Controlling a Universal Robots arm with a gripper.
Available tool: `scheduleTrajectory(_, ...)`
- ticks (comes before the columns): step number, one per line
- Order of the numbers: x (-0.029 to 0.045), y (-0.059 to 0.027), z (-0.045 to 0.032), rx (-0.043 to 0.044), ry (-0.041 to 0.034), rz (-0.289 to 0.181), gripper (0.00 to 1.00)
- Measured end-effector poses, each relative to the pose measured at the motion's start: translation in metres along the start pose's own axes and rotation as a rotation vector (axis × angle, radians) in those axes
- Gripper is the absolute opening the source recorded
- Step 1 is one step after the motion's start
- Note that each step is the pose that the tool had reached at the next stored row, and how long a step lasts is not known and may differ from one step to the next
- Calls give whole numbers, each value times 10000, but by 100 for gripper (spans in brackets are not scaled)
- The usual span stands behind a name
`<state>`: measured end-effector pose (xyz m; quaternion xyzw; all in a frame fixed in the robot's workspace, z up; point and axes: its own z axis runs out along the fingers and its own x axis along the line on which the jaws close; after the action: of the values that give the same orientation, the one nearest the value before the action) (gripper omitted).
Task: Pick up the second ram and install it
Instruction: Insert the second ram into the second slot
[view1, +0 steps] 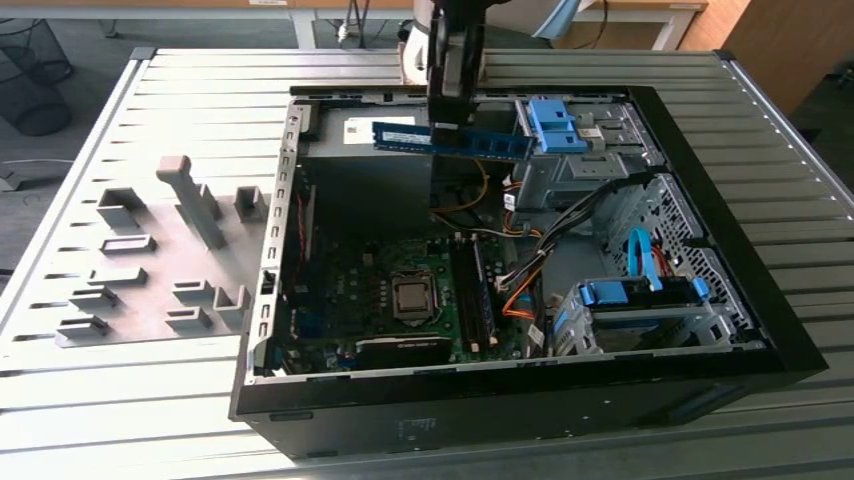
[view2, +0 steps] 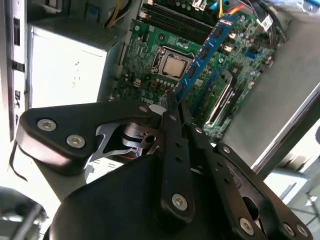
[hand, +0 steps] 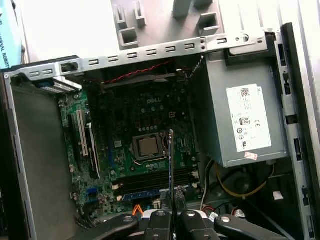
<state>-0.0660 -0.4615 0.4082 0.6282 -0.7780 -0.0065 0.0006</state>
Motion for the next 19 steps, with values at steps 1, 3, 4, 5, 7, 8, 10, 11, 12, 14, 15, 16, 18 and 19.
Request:
scheduleTrajectory(1, 0, 0, 1, 1, -1, 169, 14)
scheduleTrajectory(3, 0, 0, 3, 4, -2, 500, 14)
scheduleTrajectory(4, 0, 0, 5, 6, -3, 663, 14)
scheduleTrajectory(5, 0, 0, 5, 7, -3, 821, 14)
scheduleTrajectory(7, 0, 0, 7, 10, -5, 1132, 14)
scheduleTrajectory(8, 0, 0, 8, 11, -6, 1272, 14)
scheduleTrajectory(10, 0, 0, 9, 13, -7, 1507, 14)
scheduleTrajectory(11, 0, 0, 9, 13, -9, 1591, 14)
scheduleTrajectory(12, 0, 0, 9, 14, -9, 1639, 14)
scheduleTrajectory(14, 0, 0, 9, 14, -10, 1662, 14)
scheduleTrajectory(15, 0, 0, 9, 14, -9, 1665, 14)
scheduleTrajectory(16, 0, 0, 9, 14, -10, 1667, 14)
scheduleTrajectory(18, 0, 0, 9, 14, -10, 1671, 14)
scheduleTrajectory(19, 0, 0, 9, 14, -10, 1673, 14)
